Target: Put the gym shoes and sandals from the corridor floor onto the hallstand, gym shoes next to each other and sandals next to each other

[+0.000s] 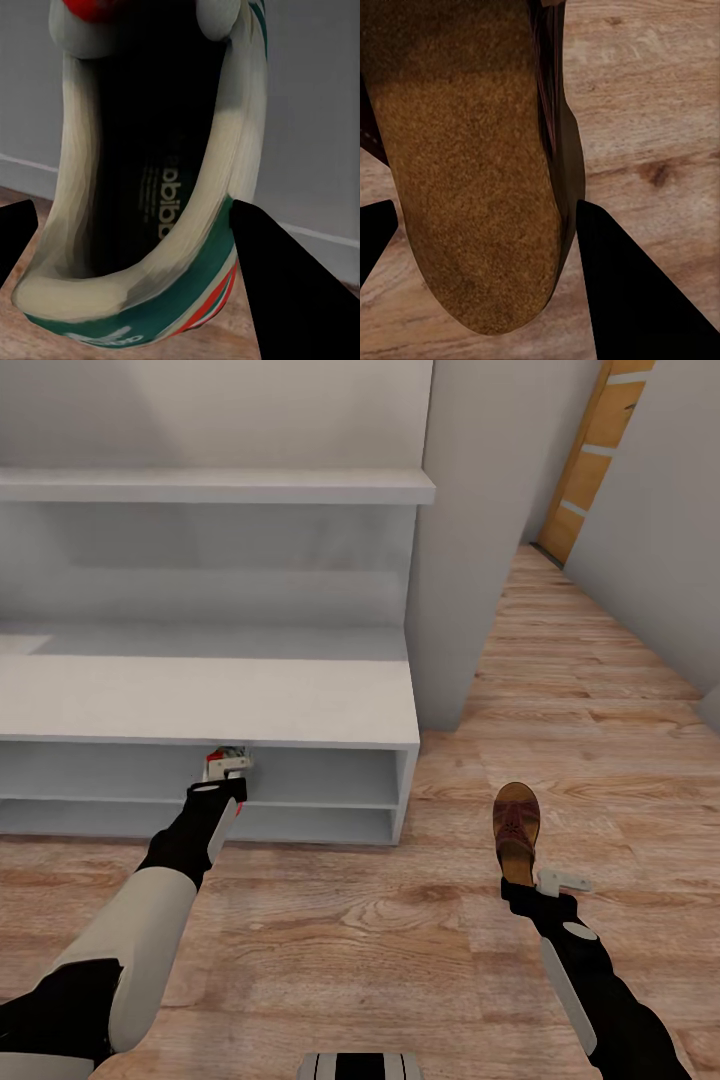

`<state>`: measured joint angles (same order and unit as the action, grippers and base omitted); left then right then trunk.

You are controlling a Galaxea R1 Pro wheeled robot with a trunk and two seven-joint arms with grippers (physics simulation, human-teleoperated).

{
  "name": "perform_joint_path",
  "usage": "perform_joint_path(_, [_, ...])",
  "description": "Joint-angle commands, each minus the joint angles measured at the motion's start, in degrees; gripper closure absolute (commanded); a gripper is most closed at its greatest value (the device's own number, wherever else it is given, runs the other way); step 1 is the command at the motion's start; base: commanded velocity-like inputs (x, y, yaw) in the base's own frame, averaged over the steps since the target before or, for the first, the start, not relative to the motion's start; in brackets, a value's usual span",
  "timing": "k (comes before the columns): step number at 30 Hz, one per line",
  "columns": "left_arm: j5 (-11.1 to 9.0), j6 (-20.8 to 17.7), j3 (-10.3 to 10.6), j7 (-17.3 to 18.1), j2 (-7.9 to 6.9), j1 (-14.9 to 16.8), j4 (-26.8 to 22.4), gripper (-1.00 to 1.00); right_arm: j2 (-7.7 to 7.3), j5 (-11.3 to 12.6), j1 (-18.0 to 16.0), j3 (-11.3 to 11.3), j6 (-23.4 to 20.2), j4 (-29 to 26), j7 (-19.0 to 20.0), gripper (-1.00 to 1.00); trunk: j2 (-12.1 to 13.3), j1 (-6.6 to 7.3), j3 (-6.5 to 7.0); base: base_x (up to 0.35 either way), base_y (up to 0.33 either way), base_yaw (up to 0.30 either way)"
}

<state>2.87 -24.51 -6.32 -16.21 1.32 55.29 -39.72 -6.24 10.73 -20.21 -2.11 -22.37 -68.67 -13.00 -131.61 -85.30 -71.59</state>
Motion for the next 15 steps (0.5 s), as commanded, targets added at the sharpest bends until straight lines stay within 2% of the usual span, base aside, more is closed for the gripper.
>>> perform_joint_path(1, [0.05, -0.02, -0.01, 0.12, 0.00, -0.03, 0.00, 1.00, 0.00, 0.17, 0.00, 0.00, 0.05, 0.00, -0.01, 1.00, 0.00, 0.00, 0.00, 0.000, 0.000, 0.000])
perform_joint_path(10, [0.03, 0.16, -0.01, 0.12, 0.00, -1.37, 0.00, 1.00, 0.00, 0.17, 0.00, 0.00, 0.05, -0.04, -0.01, 1.00, 0.00, 0.00, 0.00, 0.000, 0.000, 0.000])
perform_joint_path(15, [0.02, 1.92, -0.01, 0.12, 0.00, -1.56, 0.00, 1.00, 0.00, 0.17, 0.00, 0.00, 0.05, -0.03, -0.01, 1.00, 0.00, 0.00, 0.00, 0.000, 0.000, 0.000])
